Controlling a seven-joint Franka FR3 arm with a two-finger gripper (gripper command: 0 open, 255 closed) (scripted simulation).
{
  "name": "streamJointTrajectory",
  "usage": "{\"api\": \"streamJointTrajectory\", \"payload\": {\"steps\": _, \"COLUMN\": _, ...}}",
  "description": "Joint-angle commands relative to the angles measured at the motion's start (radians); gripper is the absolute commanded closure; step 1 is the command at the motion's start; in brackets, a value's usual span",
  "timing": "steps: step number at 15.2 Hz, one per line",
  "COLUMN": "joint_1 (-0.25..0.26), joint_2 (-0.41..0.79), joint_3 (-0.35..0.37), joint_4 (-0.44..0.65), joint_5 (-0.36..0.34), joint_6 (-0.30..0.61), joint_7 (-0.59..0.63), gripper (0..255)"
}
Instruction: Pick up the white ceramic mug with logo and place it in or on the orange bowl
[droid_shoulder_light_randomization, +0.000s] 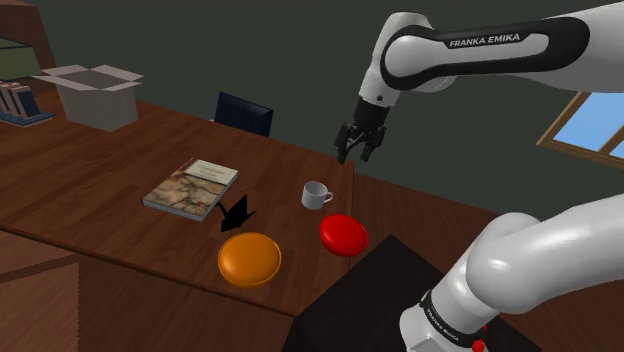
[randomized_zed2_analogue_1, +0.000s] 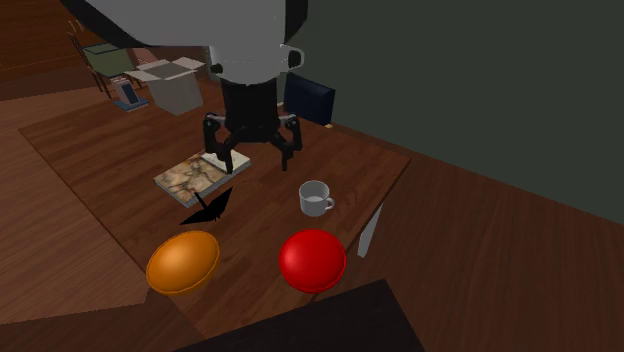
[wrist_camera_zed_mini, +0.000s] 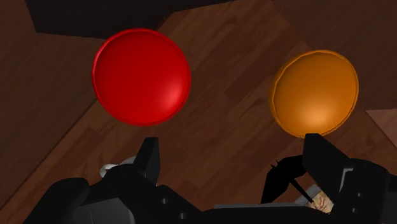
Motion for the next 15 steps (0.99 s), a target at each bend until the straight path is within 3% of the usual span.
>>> {"api": "streamJointTrajectory", "payload": {"steps": 1, "joint_1": -0.005, "joint_2": 0.061, "joint_3": -0.004, "joint_4": -0.007, "joint_5": -0.009, "joint_6": 0.066, "joint_7": -0.011, "gripper": 0}}
{"api": "streamJointTrajectory", "payload": {"steps": 15, "joint_1": -0.043, "joint_2": 0.589, "joint_3": -0.045, "joint_4": 0.160, "joint_5": -0.059, "joint_6": 0.409, "joint_7": -0.075, "gripper": 0}}
